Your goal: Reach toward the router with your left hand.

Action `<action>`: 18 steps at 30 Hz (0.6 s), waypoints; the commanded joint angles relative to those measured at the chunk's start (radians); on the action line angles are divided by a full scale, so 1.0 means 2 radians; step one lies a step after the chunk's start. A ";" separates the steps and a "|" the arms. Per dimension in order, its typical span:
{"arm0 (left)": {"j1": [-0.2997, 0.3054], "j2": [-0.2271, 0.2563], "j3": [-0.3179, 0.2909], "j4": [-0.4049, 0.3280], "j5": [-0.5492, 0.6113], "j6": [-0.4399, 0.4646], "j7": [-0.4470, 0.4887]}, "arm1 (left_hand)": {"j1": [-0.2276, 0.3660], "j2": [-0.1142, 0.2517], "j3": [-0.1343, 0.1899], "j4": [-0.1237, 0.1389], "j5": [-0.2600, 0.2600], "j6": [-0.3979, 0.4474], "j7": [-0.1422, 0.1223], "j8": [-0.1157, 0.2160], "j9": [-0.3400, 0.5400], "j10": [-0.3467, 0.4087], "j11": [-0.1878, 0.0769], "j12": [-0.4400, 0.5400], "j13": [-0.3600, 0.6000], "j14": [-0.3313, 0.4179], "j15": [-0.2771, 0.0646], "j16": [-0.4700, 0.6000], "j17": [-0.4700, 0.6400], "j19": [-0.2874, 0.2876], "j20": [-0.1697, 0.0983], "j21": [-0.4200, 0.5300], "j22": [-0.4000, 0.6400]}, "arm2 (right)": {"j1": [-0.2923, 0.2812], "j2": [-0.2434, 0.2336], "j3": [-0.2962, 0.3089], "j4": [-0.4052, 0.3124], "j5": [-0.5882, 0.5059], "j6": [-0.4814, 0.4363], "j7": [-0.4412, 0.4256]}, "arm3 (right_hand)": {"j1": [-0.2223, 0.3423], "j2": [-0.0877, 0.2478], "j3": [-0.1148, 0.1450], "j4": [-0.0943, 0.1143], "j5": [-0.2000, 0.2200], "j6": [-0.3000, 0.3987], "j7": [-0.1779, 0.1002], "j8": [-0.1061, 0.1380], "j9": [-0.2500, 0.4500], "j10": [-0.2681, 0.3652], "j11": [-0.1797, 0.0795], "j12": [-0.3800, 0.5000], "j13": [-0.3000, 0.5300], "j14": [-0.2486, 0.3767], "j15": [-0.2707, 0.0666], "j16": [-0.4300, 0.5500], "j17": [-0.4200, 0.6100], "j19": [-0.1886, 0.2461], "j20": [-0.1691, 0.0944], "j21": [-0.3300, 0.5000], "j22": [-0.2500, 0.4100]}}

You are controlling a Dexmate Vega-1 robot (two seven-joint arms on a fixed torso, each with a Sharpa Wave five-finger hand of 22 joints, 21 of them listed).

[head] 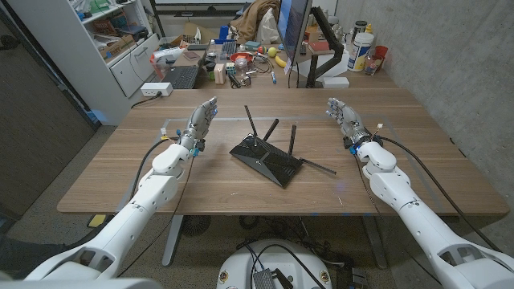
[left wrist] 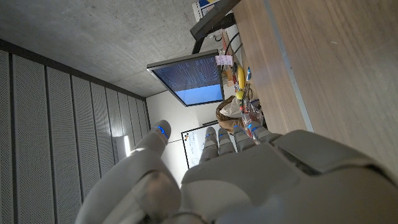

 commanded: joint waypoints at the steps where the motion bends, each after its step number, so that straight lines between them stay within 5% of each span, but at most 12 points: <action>1: 0.010 -0.007 -0.019 -0.017 0.016 0.001 -0.007 | 0.005 0.002 0.000 0.000 0.003 0.001 -0.003 0.001 0.001 0.000 -0.004 0.002 0.001 -0.004 0.001 0.002 0.002 -0.005 -0.011 -0.001 0.002 | -0.003 0.026 0.030 0.005 -0.023 -0.009 0.018 | 0.003 -0.002 0.004 0.001 0.003 0.003 -0.002 0.003 0.001 0.006 -0.001 0.001 0.001 0.004 0.002 0.000 0.001 0.004 -0.010 -0.003 0.002; 18: 0.027 -0.011 -0.029 -0.047 0.037 -0.020 -0.003 | 0.006 0.002 -0.001 -0.001 0.003 0.005 -0.005 0.003 0.002 0.005 -0.005 0.004 0.001 0.002 0.000 0.004 0.002 -0.002 -0.007 -0.003 0.002 | 0.002 0.044 0.051 0.018 -0.041 -0.005 0.037 | 0.002 -0.002 0.004 0.001 0.003 0.003 -0.003 0.003 0.001 0.007 -0.002 0.001 0.002 0.005 0.002 0.000 0.001 0.005 -0.009 -0.006 0.003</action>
